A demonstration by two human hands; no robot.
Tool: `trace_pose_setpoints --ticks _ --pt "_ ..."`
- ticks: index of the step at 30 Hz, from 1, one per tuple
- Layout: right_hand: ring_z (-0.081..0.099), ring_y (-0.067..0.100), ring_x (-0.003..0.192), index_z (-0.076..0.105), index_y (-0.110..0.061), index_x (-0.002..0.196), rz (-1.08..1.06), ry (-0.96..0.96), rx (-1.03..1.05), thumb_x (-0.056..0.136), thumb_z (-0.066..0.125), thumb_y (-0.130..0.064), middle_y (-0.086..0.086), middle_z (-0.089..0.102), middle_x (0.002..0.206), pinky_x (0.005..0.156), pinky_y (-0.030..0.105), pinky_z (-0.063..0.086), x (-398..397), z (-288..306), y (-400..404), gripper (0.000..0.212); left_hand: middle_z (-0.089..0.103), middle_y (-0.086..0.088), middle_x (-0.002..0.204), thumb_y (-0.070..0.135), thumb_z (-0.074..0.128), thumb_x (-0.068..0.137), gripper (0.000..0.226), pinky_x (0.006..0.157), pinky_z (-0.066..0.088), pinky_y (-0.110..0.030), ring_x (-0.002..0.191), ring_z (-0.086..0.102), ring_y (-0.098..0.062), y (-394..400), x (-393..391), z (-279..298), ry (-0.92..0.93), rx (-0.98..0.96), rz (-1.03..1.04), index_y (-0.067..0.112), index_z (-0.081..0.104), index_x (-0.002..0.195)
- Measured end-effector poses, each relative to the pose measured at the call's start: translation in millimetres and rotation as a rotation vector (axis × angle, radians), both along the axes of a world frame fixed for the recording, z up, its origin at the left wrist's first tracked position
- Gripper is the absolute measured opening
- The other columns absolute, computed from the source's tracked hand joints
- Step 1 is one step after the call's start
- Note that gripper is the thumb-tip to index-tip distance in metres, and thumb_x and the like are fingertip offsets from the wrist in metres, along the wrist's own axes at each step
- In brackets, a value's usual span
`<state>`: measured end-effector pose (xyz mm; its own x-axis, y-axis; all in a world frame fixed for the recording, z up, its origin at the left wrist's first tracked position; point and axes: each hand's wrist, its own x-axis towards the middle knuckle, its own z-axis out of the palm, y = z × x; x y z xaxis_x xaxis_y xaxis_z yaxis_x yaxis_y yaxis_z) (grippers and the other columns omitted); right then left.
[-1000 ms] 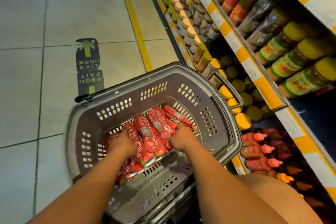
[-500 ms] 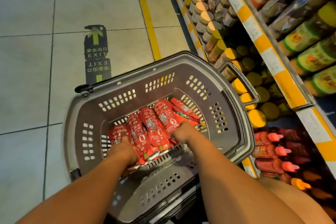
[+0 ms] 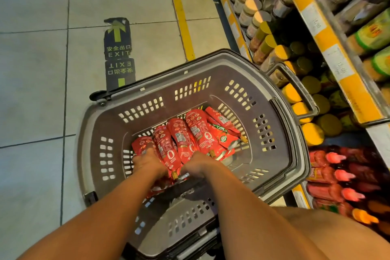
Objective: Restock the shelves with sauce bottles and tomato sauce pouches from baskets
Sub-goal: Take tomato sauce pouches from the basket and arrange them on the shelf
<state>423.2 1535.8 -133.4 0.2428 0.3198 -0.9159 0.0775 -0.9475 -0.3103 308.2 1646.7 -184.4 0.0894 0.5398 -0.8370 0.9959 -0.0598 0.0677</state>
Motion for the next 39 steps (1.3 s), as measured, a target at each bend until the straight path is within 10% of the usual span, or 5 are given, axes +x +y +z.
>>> trace_pose_setpoints --ticks 9,16,26,31,39 --pt "0.066 0.027 0.091 0.06 -0.005 0.115 -0.412 0.051 -0.008 0.084 0.076 -0.004 0.016 0.067 0.112 0.08 0.038 0.059 4.1 -19.4 5.6 0.035 0.069 -0.011 0.107 0.002 0.072 0.077 0.082 0.072 0.065 -0.046 0.086 0.075 -0.033 15.2 5.4 -6.8 -0.347 -0.079 0.496 0.031 0.045 0.148" --pt "0.071 0.035 0.077 0.058 -0.018 0.084 -0.595 -0.109 0.066 0.068 0.071 0.014 0.013 0.067 0.083 0.064 0.042 0.06 4.4 -21.4 6.1 0.038 0.063 -0.007 0.099 0.01 0.057 0.082 0.057 0.086 0.059 -0.049 0.09 0.061 -0.024 10.7 16.5 8.1 -0.5 -0.157 0.653 0.017 0.054 0.139" --pt "0.065 0.027 0.071 0.075 -0.015 0.086 -0.461 -0.62 0.272 0.089 0.077 -0.016 0.004 0.07 0.078 0.062 0.027 0.044 10.6 -16.9 8.5 0.004 0.069 -0.007 0.127 0.019 0.066 0.088 0.055 0.098 0.056 -0.045 0.114 0.065 -0.032 14.6 6.2 -2.9 -0.318 0.145 -0.072 0.026 0.056 0.142" --pt "0.053 0.018 0.064 0.055 -0.021 0.062 -0.38 -0.792 0.316 0.09 0.076 -0.032 -0.003 0.059 0.072 0.051 0.027 0.029 11.8 -10.5 13.0 0.036 0.071 0.003 0.118 0.039 0.07 0.092 0.036 0.087 0.058 -0.042 0.11 0.066 -0.027 22.3 2.2 1.6 -0.23 0.315 -0.257 0.044 0.066 0.128" --pt "0.037 0.012 0.051 0.062 -0.007 0.065 -0.584 -0.682 0.5 0.083 0.068 -0.013 0.007 0.052 0.059 0.051 0.03 0.029 17.9 12.8 -3.7 0.02 0.048 -0.001 0.115 0.047 0.071 0.093 0.029 0.086 0.054 -0.046 0.107 0.053 -0.026 36.2 0.5 28.1 -0.2 0.442 -0.337 0.025 0.073 0.113"
